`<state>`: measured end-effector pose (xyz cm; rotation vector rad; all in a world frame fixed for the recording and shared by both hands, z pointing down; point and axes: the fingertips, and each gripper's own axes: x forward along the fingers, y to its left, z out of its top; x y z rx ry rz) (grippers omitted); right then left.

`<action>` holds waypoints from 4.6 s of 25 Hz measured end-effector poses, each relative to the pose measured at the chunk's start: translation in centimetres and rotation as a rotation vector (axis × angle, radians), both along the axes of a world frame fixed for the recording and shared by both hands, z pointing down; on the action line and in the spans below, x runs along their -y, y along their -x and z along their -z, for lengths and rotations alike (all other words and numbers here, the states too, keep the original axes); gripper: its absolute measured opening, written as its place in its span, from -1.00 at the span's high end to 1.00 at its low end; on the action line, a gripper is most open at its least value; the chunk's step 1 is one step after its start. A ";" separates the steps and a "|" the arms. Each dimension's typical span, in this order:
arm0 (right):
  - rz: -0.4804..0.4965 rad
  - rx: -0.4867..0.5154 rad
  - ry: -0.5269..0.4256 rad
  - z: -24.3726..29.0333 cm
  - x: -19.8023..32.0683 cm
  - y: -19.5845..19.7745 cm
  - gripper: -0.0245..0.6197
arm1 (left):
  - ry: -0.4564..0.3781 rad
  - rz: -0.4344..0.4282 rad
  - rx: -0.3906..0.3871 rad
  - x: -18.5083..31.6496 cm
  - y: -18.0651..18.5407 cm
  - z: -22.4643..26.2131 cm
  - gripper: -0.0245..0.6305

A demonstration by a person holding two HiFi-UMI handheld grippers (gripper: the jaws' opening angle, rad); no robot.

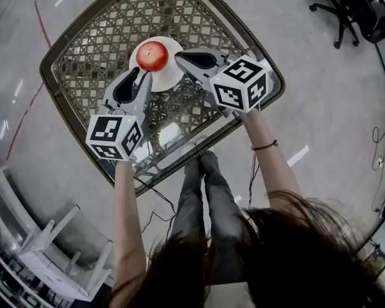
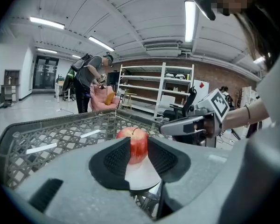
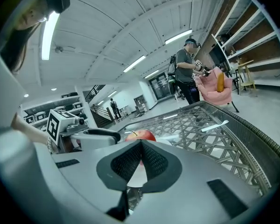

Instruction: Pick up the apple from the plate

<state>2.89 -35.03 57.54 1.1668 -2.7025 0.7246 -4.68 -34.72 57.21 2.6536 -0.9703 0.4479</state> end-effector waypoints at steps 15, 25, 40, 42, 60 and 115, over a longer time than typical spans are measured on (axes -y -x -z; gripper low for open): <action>-0.019 -0.002 0.002 -1.2 0.4 -1.0 0.90 | -0.003 0.011 0.010 1.4 -0.6 -2.2 0.06; -0.020 0.010 0.009 -1.5 0.4 -1.1 0.90 | -0.010 -0.034 0.030 2.2 -1.9 -2.9 -0.25; -0.036 0.010 0.005 -1.6 1.1 -1.6 0.90 | -0.065 -0.118 0.067 3.5 -3.6 -3.3 -0.31; -0.038 0.009 0.004 -1.6 1.1 -1.5 0.90 | -0.072 -0.130 0.078 3.6 -3.6 -3.3 -0.31; -0.055 0.020 -0.008 -1.5 1.2 -1.7 0.90 | -0.102 -0.190 0.163 4.2 -4.7 -4.4 -0.31; -0.064 0.046 -0.061 8.7 -1.6 -1.5 0.90 | -0.093 -0.040 0.028 -0.2 -2.0 6.6 -0.30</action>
